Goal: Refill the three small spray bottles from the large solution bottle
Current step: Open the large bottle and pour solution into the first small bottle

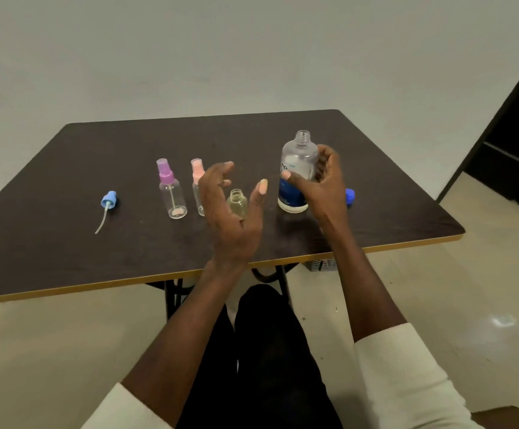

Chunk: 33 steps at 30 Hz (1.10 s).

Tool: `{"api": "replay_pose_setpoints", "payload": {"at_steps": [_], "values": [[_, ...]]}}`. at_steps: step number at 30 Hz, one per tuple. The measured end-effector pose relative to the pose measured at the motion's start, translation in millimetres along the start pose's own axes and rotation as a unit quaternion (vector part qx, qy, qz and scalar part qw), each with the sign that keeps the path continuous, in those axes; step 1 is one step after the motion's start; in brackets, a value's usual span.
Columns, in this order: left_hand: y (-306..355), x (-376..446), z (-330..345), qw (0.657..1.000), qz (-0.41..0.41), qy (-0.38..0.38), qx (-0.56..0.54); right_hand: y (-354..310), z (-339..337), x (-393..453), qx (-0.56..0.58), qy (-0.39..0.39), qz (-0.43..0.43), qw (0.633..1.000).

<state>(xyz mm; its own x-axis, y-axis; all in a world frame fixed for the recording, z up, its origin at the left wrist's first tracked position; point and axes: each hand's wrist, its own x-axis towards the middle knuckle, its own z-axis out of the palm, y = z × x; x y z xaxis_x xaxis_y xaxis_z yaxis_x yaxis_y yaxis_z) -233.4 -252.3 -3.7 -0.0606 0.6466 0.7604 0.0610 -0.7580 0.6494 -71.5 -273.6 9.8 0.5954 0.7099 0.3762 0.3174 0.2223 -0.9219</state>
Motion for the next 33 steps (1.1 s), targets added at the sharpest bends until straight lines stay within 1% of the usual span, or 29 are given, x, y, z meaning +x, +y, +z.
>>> {"api": "replay_pose_setpoints", "payload": {"at_steps": [2, 5, 9, 11, 13, 18, 23, 26, 33], "values": [[-10.1, 4.1, -15.3, 0.994, -0.086, -0.063, 0.015, -1.0, 4.8, 1.1, -0.004, 0.009, -0.013, 1.000], [-21.4, 7.9, -26.9, 0.969, -0.186, -0.160, 0.020, -0.8, 7.5, 4.1, -0.011, 0.021, -0.031, 0.999], [-24.0, 9.9, -26.8, 0.951, -0.228, -0.207, 0.028, -0.8, 12.2, 8.2, -0.020, 0.042, -0.030, 0.998], [-24.3, 9.3, -26.9, 0.946, -0.244, -0.209, 0.034, -1.2, 12.0, 9.5, -0.019, 0.049, -0.029, 0.998], [-28.2, 8.0, -29.0, 0.945, -0.258, -0.198, 0.027, -3.4, 10.6, 9.1, -0.031, 0.034, -0.038, 0.998], [-32.2, 5.8, -31.8, 0.943, -0.273, -0.190, -0.004, -16.3, 8.8, 0.9, -0.093, -0.066, -0.088, 0.990], [-37.3, 4.1, -32.0, 0.946, -0.268, -0.183, -0.021, -29.7, 5.4, -5.1, -0.174, -0.148, -0.104, 0.968], [-39.9, 3.1, -31.3, 0.947, -0.272, -0.166, -0.026, -35.3, 5.3, -7.1, -0.203, -0.172, -0.111, 0.957], [-42.3, 1.7, -30.3, 0.953, -0.256, -0.163, -0.019, -38.3, 13.1, -5.8, -0.282, -0.216, -0.134, 0.925]]}}
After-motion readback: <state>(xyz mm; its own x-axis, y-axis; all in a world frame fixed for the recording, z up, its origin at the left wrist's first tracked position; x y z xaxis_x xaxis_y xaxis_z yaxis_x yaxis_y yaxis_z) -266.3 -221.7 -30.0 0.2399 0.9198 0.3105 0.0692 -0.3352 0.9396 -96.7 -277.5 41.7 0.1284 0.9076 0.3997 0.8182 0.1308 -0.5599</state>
